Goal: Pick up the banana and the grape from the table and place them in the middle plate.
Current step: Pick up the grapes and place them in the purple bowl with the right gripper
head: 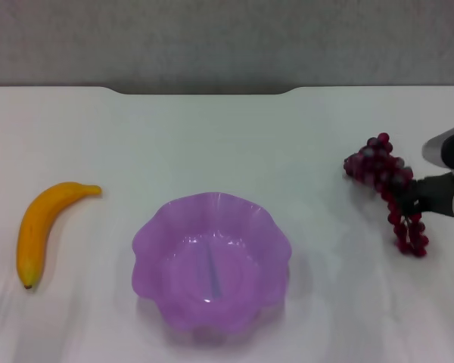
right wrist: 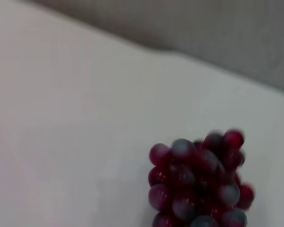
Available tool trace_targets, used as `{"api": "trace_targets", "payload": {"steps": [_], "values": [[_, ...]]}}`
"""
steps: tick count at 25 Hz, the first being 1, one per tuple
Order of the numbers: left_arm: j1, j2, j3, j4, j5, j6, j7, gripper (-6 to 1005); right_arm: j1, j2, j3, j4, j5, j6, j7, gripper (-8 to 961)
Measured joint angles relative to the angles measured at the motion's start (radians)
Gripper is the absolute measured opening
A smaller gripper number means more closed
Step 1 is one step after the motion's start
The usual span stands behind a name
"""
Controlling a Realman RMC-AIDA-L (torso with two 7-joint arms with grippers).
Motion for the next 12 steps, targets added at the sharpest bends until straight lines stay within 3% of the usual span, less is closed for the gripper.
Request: {"api": "trace_targets", "payload": {"steps": [3, 12], "values": [[0.0, 0.001, 0.0, 0.0, -0.001, -0.002, 0.0, 916, -0.048, -0.001, -0.029, -0.077, 0.017, -0.046, -0.002, 229], [0.002, 0.001, 0.0, 0.001, -0.002, -0.008, 0.001, 916, -0.068, -0.001, -0.054, -0.185, 0.018, -0.077, 0.002, 229]]}}
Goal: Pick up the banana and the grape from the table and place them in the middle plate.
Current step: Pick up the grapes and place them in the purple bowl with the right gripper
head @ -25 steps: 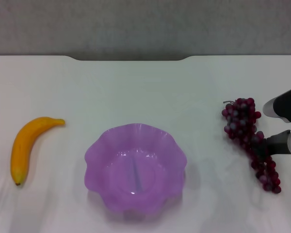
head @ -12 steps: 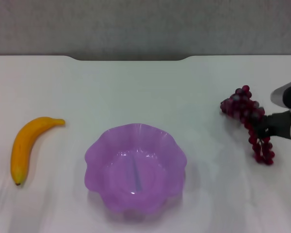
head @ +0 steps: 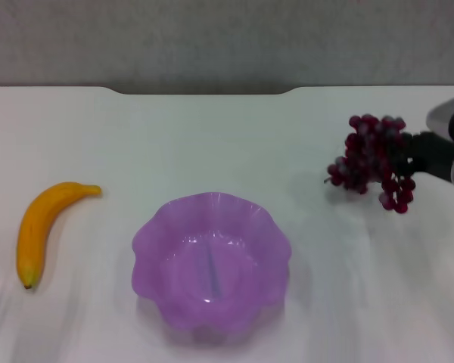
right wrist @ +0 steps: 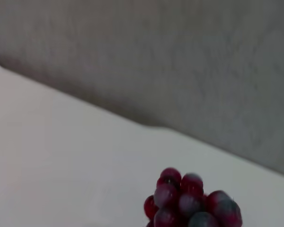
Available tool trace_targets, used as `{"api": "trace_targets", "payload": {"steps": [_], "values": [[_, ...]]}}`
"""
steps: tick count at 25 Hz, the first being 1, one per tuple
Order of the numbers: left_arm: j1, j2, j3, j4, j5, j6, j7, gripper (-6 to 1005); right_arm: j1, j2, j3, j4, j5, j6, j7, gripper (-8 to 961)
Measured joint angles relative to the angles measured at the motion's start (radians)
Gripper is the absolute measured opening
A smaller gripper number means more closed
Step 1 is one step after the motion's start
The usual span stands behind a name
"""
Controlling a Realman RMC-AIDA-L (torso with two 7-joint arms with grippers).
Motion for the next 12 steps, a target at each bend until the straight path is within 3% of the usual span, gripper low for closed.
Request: {"api": "trace_targets", "payload": {"steps": [12], "values": [[0.0, 0.001, 0.0, 0.004, 0.001, -0.004, 0.001, 915, -0.007, -0.001, -0.083, -0.25, 0.0, 0.033, 0.0, 225]]}}
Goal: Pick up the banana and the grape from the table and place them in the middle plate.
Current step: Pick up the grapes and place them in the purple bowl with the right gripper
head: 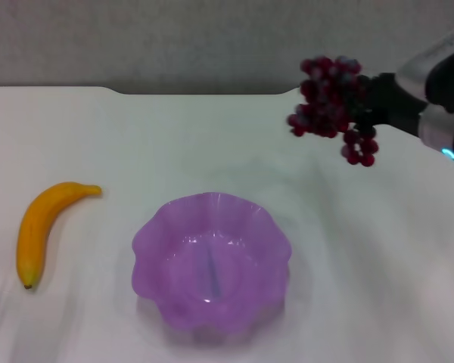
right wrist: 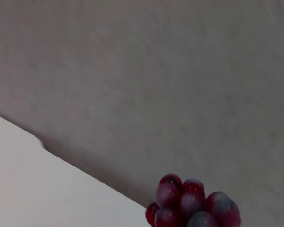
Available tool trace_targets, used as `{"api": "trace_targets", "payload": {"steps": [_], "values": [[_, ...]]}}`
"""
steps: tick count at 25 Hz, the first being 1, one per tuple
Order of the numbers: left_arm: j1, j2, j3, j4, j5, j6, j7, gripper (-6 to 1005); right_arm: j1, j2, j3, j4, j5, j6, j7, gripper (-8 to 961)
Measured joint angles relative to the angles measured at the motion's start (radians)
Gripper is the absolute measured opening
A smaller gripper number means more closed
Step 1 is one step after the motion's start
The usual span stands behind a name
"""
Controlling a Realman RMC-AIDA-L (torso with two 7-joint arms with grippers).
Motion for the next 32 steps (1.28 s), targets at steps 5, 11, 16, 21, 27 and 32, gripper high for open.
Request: {"api": "trace_targets", "payload": {"steps": [5, 11, 16, 21, 27, 32], "values": [[0.0, 0.0, 0.0, 0.0, 0.0, 0.0, 0.0, 915, 0.001, 0.001, -0.104, -0.091, 0.0, 0.042, 0.001, 225], [-0.005, 0.001, 0.0, 0.0, 0.002, 0.001, 0.0, 915, 0.008, 0.002, -0.292, -0.128, 0.002, 0.053, 0.047, 226], [-0.005, 0.001, 0.0, -0.001, 0.002, 0.01, 0.0, 915, 0.009, 0.003, -0.375, -0.127, 0.003, 0.067, 0.061, 225], [-0.007, 0.0, 0.0, -0.002, 0.003, 0.011, 0.0, 915, 0.014, 0.002, -0.416, -0.079, 0.003, 0.094, 0.083, 223], [-0.009, 0.0, 0.0, -0.003, 0.004, 0.011, 0.0, 915, 0.04, 0.0, -0.435, -0.012, 0.05, 0.125, 0.078, 222], [-0.009, -0.001, 0.0, -0.004, 0.004, 0.011, 0.016, 915, 0.044, 0.0, -0.445, -0.003, 0.049, 0.125, 0.074, 222]]}}
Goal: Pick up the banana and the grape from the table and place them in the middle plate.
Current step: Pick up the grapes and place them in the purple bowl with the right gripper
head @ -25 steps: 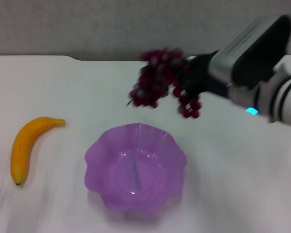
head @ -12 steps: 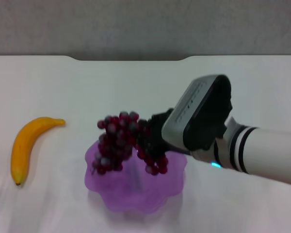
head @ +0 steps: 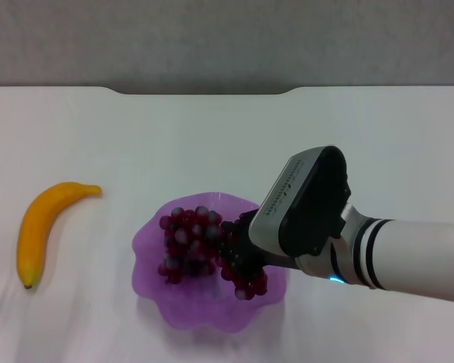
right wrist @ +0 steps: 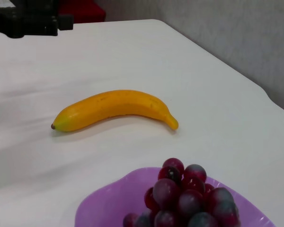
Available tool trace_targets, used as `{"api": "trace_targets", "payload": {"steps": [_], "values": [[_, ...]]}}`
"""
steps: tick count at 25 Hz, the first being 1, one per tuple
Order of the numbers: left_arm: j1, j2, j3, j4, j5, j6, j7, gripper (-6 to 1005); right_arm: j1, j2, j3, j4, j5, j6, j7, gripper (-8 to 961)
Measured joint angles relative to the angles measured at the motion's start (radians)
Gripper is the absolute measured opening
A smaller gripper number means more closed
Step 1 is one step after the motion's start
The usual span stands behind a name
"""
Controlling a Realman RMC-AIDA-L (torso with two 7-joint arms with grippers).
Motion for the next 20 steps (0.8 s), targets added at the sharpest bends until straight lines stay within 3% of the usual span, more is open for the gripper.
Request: {"api": "trace_targets", "payload": {"steps": [12, 20], "values": [[0.005, -0.001, 0.0, 0.0, 0.0, 0.002, 0.012, 915, -0.009, 0.001, 0.012, 0.002, -0.006, 0.01, 0.007, 221], [0.007, -0.001, -0.001, 0.0, -0.002, 0.002, 0.012, 915, -0.009, 0.001, 0.022, 0.006, -0.011, 0.023, 0.009, 522]]}}
